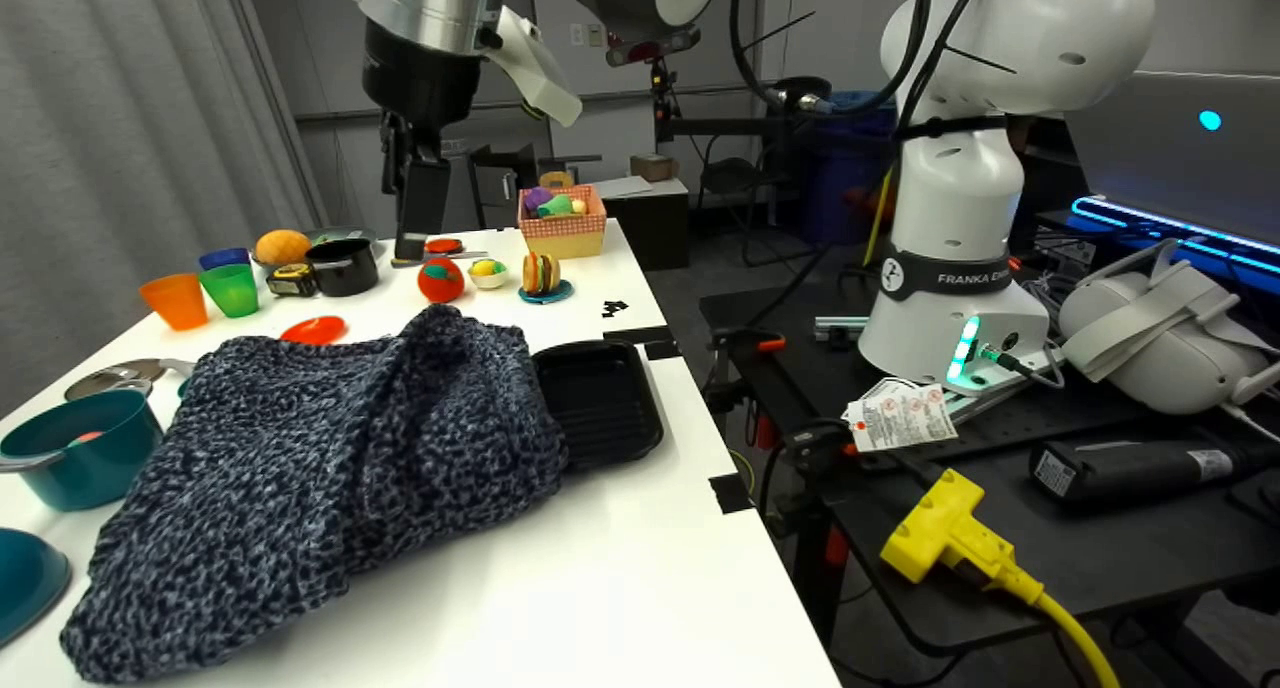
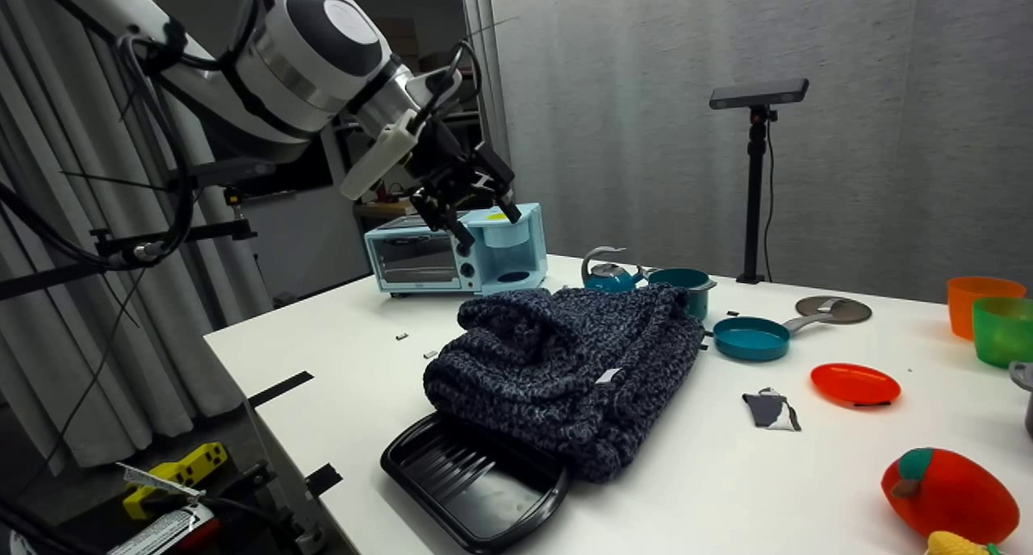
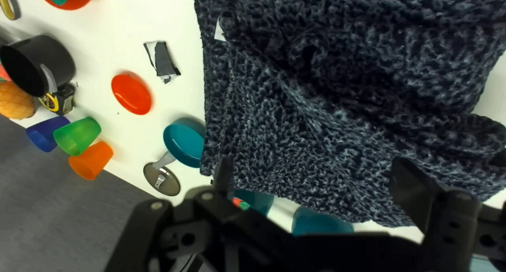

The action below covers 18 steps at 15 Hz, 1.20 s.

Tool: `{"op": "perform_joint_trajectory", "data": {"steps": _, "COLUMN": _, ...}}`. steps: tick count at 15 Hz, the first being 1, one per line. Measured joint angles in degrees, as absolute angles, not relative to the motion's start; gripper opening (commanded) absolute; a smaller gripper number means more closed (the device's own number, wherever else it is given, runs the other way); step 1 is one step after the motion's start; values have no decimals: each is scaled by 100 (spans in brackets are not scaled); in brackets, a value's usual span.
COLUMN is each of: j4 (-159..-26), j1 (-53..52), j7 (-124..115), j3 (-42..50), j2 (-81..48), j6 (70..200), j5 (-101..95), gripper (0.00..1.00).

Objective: Fold the fleece

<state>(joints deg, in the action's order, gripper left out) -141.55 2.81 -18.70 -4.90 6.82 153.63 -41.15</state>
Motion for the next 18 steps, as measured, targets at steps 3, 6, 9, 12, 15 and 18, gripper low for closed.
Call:
{"op": "perform_joint_trajectory", "data": {"steps": 3, "j4": -13880, "j1": 227, "j7": -1747, "j3": -555, "j2": 111, "j6": 15590, "j5": -4238, "gripper": 100}}
{"op": "perform_joint_trajectory", "data": {"steps": 6, "j4": -13527, "j1": 188, "j7": -1352, "j3": -610, "j2": -552, "j6": 15852, "j5": -4149, "gripper": 100}}
{"op": "perform_joint_trajectory", "data": {"steps": 9, "j4": -13213, "j1": 98, "j7": -634, "j3": -644, "j2": -1074, "j6": 15862, "j5": -3738, "gripper": 100}}
{"op": "perform_joint_trajectory", "data": {"steps": 12, "j4": -12957, "j1": -99, "j7": 59, "j3": -644, "j2": -1330, "j6": 15745, "j5": -3362, "gripper": 100}}
{"op": "perform_joint_trajectory", "data": {"steps": 15, "j4": -12764, "j1": -318, "j7": 527, "j3": -651, "j2": -1355, "j6": 15461, "j5": -3197, "gripper": 100}}
{"op": "perform_joint_trajectory", "data": {"steps": 18, "j4": -12688, "j1": -534, "j7": 821, "j3": -659, "j2": -1363, "j6": 15339, "j5": -3191, "gripper": 100}}
